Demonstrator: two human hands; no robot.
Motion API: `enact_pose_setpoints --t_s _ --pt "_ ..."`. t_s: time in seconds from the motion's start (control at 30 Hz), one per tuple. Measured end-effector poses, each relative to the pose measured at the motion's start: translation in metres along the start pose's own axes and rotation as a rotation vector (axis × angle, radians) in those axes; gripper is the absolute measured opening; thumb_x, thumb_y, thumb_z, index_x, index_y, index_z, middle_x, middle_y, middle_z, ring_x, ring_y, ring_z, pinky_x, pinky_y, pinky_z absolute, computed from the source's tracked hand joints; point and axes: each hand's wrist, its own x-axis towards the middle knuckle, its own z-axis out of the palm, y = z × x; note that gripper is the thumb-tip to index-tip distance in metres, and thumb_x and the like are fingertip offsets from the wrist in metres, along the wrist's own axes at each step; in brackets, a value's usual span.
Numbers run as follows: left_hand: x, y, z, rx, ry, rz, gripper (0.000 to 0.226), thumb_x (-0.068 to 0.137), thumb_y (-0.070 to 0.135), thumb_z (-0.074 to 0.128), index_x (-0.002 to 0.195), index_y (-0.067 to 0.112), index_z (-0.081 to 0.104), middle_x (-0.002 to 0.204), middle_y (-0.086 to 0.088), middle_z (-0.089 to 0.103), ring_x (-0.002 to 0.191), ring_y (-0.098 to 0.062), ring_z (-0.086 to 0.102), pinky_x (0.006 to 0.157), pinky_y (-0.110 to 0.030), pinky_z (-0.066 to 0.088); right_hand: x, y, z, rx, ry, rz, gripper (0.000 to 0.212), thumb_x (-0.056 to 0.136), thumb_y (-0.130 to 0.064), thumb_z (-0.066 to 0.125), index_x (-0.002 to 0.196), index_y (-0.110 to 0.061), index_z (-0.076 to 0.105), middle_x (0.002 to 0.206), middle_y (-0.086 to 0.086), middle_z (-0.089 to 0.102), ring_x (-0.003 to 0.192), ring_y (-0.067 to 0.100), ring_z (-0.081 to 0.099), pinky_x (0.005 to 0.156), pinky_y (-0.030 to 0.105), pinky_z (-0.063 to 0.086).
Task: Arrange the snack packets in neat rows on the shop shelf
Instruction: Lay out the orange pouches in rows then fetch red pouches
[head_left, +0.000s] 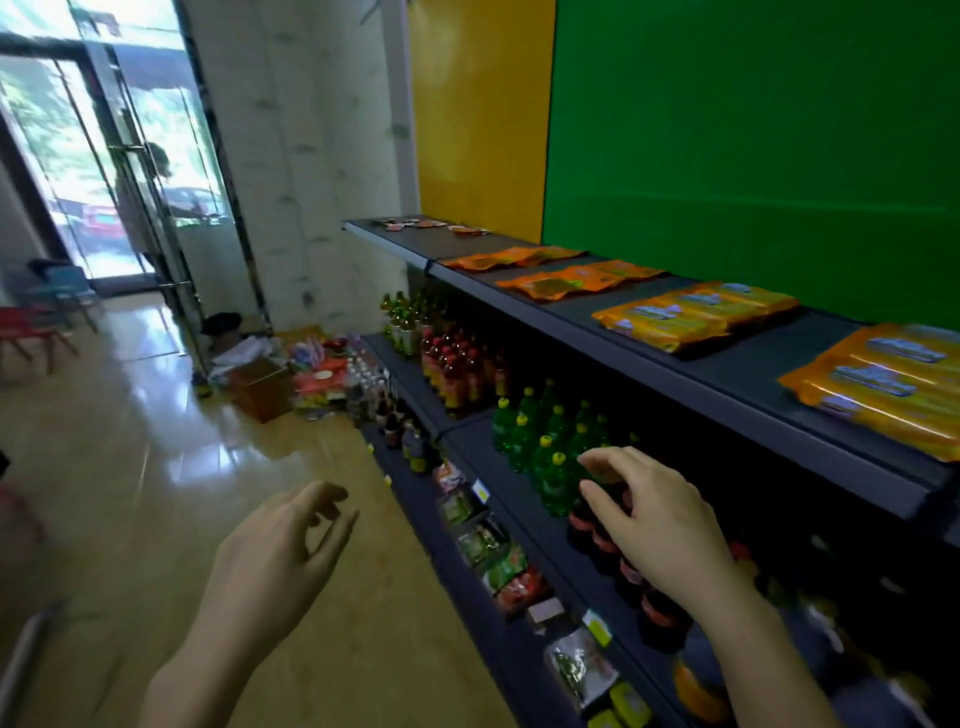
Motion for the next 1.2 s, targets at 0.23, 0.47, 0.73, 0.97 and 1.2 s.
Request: enact_pose_setpoints --t_s 0.23,0.47,0.73,0.97,1.2 --pt "0.058 -0.064 0.028 0.102 -0.010 -0.058 0.027 0.090 0.046 0.045 0.108 0.030 0.057 0.083 0.017 0.051 0.073 -0.005 0.053 0.059 -0.020 0.040 0.079 -0.019 0.078 0.020 -0.053 -0.028 0.023 0.093 -0.034 0.049 0.114 -0.031 0.057 0.111 -0.018 0.058 0.096 0.003 0.054 0.072 0.019 0.045" --pt "0.143 -0.136 0.061 0.148 -0.008 -0.165 0.024 0.088 0.045 0.049 0.104 0.030 0.060 0.085 0.014 0.061 0.080 -0.006 0.061 0.062 -0.021 0.045 0.193 -0.029 0.168 0.062 -0.130 -0.039 0.023 0.093 -0.034 0.049 0.113 -0.031 0.057 0.103 -0.022 0.054 0.088 -0.001 0.050 0.066 0.014 0.038" --pt "0.257 -0.228 0.062 0.201 0.108 -0.332 0.009 0.075 0.026 0.072 0.082 0.021 0.068 0.066 0.008 0.062 0.061 -0.015 0.062 0.046 -0.026 0.044 0.353 -0.059 0.246 0.116 -0.149 -0.106 0.026 0.092 -0.034 0.049 0.117 -0.030 0.056 0.109 -0.021 0.055 0.096 0.001 0.054 0.078 0.020 0.048" --pt "0.336 -0.325 0.088 0.237 0.044 -0.379 0.009 0.079 0.035 0.066 0.084 0.027 0.065 0.070 0.012 0.061 0.065 -0.009 0.061 0.049 -0.020 0.044 0.452 -0.102 0.331 0.027 -0.216 -0.174 0.024 0.094 -0.038 0.045 0.116 -0.035 0.053 0.113 -0.024 0.054 0.103 -0.001 0.052 0.075 0.018 0.044" --pt "0.459 -0.436 0.103 0.205 0.025 -0.358 0.014 0.083 0.041 0.059 0.090 0.030 0.064 0.071 0.013 0.059 0.061 -0.003 0.051 0.047 -0.012 0.030 0.559 -0.162 0.417 0.058 -0.179 -0.137 0.023 0.093 -0.035 0.047 0.115 -0.032 0.055 0.111 -0.021 0.056 0.100 0.000 0.052 0.075 0.018 0.042"
